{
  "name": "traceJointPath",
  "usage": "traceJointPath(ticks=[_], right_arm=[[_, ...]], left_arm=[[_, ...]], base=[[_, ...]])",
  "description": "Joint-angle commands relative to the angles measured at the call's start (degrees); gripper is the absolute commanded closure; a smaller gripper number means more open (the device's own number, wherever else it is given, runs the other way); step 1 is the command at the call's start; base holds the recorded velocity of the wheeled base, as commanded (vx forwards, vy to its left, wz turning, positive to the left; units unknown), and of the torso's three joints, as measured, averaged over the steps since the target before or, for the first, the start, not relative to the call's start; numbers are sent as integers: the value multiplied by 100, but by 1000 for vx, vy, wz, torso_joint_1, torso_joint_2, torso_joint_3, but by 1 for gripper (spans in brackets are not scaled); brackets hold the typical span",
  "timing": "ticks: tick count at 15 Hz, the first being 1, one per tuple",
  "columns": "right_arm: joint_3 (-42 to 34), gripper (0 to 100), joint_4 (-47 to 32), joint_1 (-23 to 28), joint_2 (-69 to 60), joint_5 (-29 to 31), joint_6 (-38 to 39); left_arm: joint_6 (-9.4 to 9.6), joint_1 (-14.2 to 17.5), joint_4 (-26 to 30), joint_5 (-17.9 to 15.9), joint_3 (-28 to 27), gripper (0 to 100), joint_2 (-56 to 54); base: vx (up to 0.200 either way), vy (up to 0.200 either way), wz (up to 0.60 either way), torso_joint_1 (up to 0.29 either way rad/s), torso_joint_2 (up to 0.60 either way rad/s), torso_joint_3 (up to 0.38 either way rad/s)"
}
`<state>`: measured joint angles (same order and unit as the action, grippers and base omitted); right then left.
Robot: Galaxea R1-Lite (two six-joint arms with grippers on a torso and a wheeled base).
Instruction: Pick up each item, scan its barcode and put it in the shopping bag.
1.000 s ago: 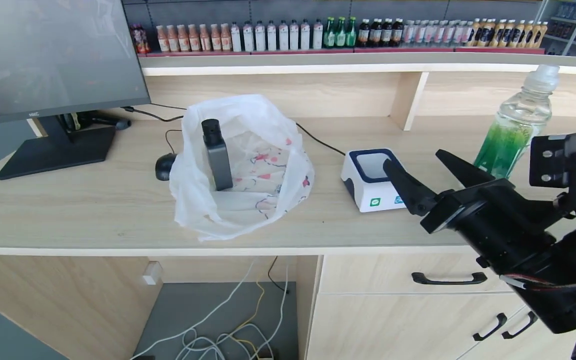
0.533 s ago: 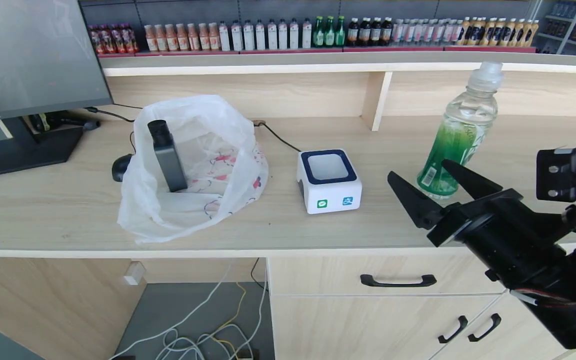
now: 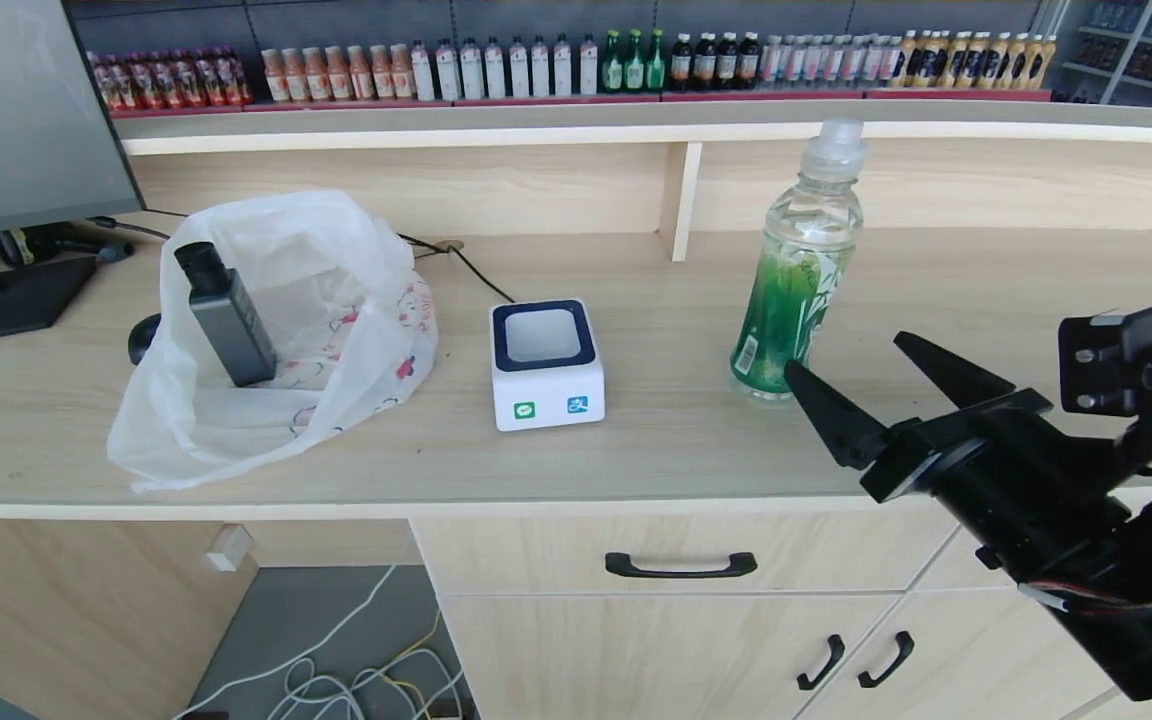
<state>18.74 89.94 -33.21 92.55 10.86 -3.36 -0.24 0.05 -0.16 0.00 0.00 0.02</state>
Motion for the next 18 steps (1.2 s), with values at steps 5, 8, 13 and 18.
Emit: traceJointPath(ticks=[5, 8, 13, 18], right_arm=[[921, 0, -513, 69, 325, 206, -103], [1554, 0, -1488, 165, 307, 241, -147], [1870, 0, -1796, 535, 562, 206, -138], [2442, 0, -1805, 535, 931, 206, -129]], left_arm=[[51, -5, -2, 0, 0, 0, -2], [51, -5, -2, 0, 0, 0, -2], [51, -5, -2, 0, 0, 0, -2], [51, -5, -2, 0, 0, 0, -2]], base=[[0, 0, 0, 0, 0, 0], [0, 0, 0, 0, 0, 0], [0, 0, 0, 0, 0, 0], [0, 0, 0, 0, 0, 0]])
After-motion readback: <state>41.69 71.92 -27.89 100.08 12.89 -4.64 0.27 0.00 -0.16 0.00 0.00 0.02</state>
